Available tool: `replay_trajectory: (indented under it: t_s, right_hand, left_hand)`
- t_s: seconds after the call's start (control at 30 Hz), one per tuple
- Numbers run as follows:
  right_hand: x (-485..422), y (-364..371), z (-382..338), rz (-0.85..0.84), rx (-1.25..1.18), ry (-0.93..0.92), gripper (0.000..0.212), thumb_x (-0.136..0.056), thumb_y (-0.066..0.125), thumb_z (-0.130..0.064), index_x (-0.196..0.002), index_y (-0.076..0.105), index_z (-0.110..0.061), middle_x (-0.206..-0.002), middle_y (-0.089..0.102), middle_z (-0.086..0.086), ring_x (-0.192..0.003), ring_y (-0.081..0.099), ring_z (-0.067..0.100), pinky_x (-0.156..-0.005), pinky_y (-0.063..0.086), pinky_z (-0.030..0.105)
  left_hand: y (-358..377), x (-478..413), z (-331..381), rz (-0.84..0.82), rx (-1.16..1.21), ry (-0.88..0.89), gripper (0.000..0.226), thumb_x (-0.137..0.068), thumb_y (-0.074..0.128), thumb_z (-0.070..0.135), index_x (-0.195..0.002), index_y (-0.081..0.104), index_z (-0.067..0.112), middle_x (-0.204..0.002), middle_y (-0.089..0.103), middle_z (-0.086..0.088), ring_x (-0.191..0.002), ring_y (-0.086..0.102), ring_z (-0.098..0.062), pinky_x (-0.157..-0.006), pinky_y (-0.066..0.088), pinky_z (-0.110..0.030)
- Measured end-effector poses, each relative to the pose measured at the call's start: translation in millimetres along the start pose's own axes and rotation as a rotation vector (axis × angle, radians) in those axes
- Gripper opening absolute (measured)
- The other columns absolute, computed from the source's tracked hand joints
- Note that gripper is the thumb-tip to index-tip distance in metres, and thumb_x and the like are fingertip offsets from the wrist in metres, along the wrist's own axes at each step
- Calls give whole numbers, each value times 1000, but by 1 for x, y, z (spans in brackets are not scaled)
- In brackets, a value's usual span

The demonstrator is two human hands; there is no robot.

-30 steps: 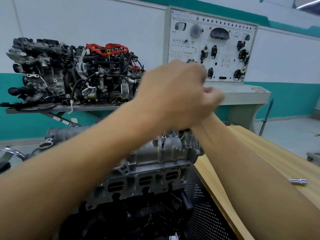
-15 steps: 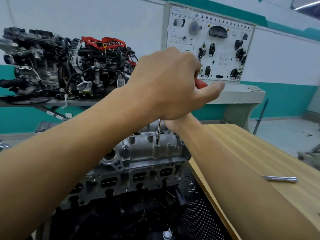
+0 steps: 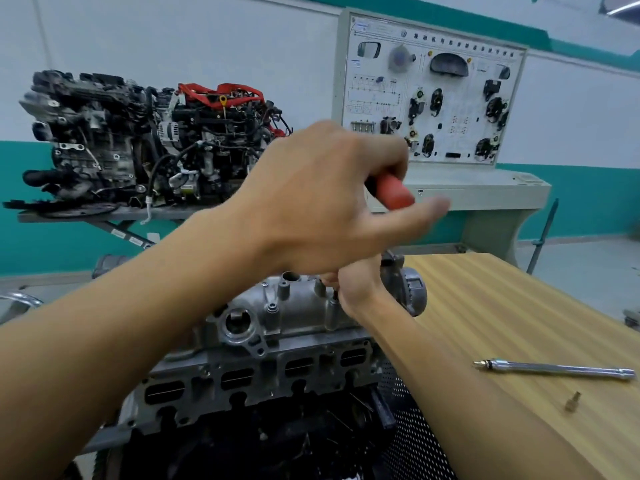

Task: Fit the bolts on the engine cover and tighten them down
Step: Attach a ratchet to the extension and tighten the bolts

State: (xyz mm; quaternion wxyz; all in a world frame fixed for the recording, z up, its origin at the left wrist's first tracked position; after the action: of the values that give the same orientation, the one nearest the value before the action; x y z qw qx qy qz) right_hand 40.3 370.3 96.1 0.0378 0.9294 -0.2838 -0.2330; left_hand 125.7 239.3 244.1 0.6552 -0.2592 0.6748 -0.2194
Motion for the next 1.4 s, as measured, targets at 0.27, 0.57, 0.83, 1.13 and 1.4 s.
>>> replay_trajectory:
  t_s: [0.27,0.57,0.83,1.13,1.4]
  right_hand:
    - [2,3,-3,-61,-50,17,50,-108,25,-32,-60,34,-20,-46,27,-5,-40,19,12,-40,19,23]
    - [-4,8,-1,-46,-26,128,64,-100,26,-63,-52,27,-21,-44,24,-5,-37,16,13,-38,17,20]
    - [3,4,-12,42,-3,-114,44,-94,37,-36,-60,39,-8,-49,27,-1,-41,21,11,-42,21,24]
    - [-4,10,-7,-5,39,83,64,-100,25,-65,-54,28,-21,-49,21,-1,-40,15,14,-40,17,24]
    - [-5,23,-84,-45,-12,-232,53,-104,35,-27,-55,40,-10,-45,30,-5,-39,21,9,-38,21,19]
  left_hand:
    - [4,-16,4,-29,3,30,50,-85,48,62,-70,61,16,-52,49,8,-48,43,-9,-52,32,-27]
    - [-7,-8,-23,26,65,-58,49,-93,43,58,-86,67,16,-67,64,-1,-62,58,-21,-60,47,-37]
    - [-12,-2,0,-14,-83,78,53,-86,39,65,-82,66,20,-59,56,6,-57,52,-14,-56,39,-31]
    - [-11,-7,-25,-5,-56,17,54,-97,39,62,-91,68,16,-65,62,3,-59,56,-17,-56,40,-30]
    - [-52,-11,21,167,142,205,39,-94,59,50,-86,60,11,-64,53,-1,-56,50,-20,-53,38,-30]
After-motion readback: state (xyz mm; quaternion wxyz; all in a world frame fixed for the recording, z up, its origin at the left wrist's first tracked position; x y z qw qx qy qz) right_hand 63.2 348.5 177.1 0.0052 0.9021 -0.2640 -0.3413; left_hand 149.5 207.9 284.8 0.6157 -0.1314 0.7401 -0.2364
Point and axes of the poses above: each hand's wrist, its own x-axis away from the middle knuckle, its own y-axis out of the palm, z = x × y, the point moved 9 cm from there along -x, towards the middle knuckle
